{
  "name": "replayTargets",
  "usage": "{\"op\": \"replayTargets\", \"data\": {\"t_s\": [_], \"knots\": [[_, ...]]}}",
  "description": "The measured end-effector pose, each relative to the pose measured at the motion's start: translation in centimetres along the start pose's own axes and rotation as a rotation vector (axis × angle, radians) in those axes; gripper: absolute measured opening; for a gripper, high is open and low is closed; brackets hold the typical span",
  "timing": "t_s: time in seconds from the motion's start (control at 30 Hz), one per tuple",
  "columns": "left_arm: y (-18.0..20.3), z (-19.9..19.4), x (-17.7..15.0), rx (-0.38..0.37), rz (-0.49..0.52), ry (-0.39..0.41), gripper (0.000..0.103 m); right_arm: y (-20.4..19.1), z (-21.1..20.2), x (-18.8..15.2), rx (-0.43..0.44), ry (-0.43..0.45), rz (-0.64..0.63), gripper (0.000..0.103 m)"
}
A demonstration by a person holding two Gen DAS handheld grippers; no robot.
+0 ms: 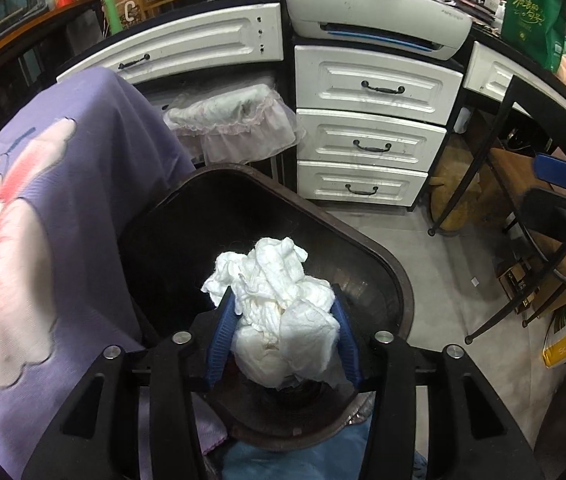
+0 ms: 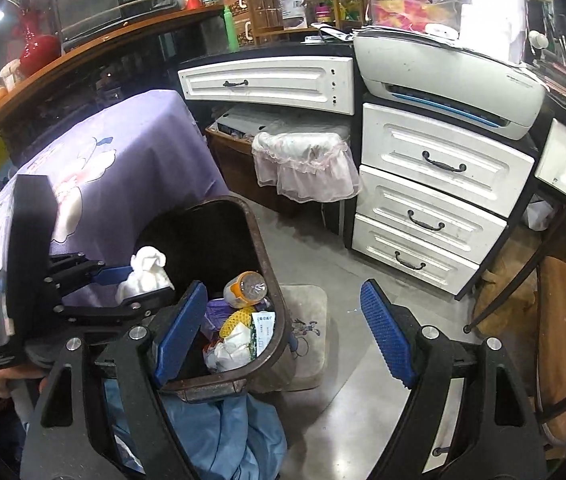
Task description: Collect trash
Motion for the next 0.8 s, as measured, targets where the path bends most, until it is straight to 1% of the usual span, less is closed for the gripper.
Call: {"op": "replayTargets", "data": {"t_s": [0.03,0.1,0.2,0.3,0.33,0.37,0.47,0.57,0.67,0.73,0.8], "knots": [[0.0,0.2,0.1,0.002,-0.004,-0.003,0.055,0.1,-0.1,0.0,0.002,0.0,0.005,0.079],[0.0,0.4,0.2,-0.002,-0.011,0.0,0.069,0.4,-0.3,-0.1,-0.001,0.003,0.013,0.079],[0.3,-0.1,0.2,-0.006,-0.003,0.02,0.082,0.5,-0.7,-0.2,-0.009,0.009,0.022,0.079],[0.7,-1.0,0.2,-0.014,0.013,0.03,0.087,0.7,-1.3,0.0,-0.026,0.025,0.04,0.079],[0.9,-1.5,0.2,-0.015,0.019,0.037,0.088,0.8,-1.6,0.1,-0.033,0.032,0.045,0.082],[1.0,-2.0,0.2,-0.015,0.021,0.043,0.09,0.9,-2.1,0.2,-0.045,0.043,0.054,0.088],[1.4,-4.5,0.0,-0.013,0.044,0.095,0.095,1.0,-3.8,0.5,-0.085,0.092,0.082,0.091],[1.4,-7.9,-0.5,-0.02,0.055,0.161,0.097,0.8,-5.5,0.8,-0.135,0.129,0.103,0.094],[0.7,-11.8,-1.3,-0.014,0.042,0.229,0.097,-0.5,-7.6,1.2,-0.157,0.173,0.109,0.096],[0.3,-13.8,-1.9,0.006,0.038,0.262,0.097,-2.1,-9.1,1.2,-0.17,0.199,0.1,0.097],[-0.6,-16.6,-3.0,0.049,0.019,0.309,0.097,-4.0,-10.3,1.1,-0.154,0.217,0.078,0.097]]}}
Point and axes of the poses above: each gripper's, at about its wrist camera, not at the fingertips, and z roughly the way its jaws point, y to its right, x to its top, the point moved 1 cm from there along z, roughly the way its jaws point
